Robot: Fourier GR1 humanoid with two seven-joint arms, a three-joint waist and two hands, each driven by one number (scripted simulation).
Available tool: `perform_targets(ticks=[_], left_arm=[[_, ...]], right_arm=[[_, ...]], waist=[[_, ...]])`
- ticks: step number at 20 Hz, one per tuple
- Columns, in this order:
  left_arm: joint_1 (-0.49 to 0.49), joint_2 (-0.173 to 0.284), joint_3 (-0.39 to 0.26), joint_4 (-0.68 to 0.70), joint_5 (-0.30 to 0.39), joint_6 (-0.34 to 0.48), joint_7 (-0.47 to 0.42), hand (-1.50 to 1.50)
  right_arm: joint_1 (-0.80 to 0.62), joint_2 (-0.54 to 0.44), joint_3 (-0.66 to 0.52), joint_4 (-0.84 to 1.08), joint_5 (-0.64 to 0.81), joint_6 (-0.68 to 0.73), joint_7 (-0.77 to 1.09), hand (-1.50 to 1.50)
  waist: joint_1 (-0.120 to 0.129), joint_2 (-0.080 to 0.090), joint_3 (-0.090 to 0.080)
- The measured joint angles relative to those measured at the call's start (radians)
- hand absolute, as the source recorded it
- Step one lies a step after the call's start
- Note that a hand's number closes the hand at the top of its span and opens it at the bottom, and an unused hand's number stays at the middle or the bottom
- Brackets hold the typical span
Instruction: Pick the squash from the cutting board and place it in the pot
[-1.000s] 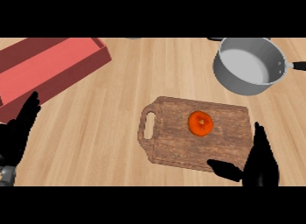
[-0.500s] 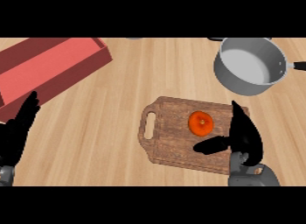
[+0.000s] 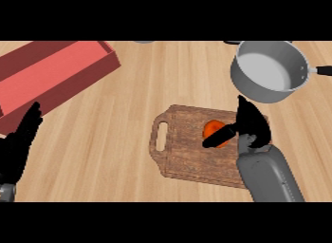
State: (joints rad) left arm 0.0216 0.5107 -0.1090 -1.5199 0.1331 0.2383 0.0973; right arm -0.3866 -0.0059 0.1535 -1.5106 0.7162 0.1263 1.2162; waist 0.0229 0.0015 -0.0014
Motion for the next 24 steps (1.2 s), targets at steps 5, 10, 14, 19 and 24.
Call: perform_targets(ticks=[5, 10, 14, 19, 24], left_arm=[[0.009, -0.018, -0.002, -0.005, -0.016, 0.008, -0.005, 0.00], [0.001, -0.020, 0.010, -0.004, -0.023, 0.003, 0.009, 0.00], [-0.005, -0.018, 0.027, 0.013, -0.021, -0.015, 0.003, 0.00], [0.003, -0.027, 0.030, 0.006, -0.034, -0.023, 0.001, 0.00], [0.000, -0.040, 0.048, 0.030, -0.040, -0.030, -0.018, 0.00]], right_arm=[[-0.043, -0.001, -0.017, 0.109, -0.015, 0.013, -0.017, -1.50], [-0.085, -0.002, -0.022, 0.210, -0.042, 0.008, -0.021, -1.50], [-0.114, -0.002, -0.024, 0.253, -0.059, 0.002, -0.013, -1.50], [-0.144, -0.003, -0.025, 0.326, -0.062, -0.013, -0.022, -1.50], [-0.129, -0.003, -0.030, 0.359, -0.062, -0.021, -0.040, -1.50]], waist=[[-0.006, 0.000, 0.001], [-0.009, 0.000, 0.001], [-0.012, -0.001, 0.001], [-0.012, -0.001, 0.001], [-0.017, -0.002, 0.001]])
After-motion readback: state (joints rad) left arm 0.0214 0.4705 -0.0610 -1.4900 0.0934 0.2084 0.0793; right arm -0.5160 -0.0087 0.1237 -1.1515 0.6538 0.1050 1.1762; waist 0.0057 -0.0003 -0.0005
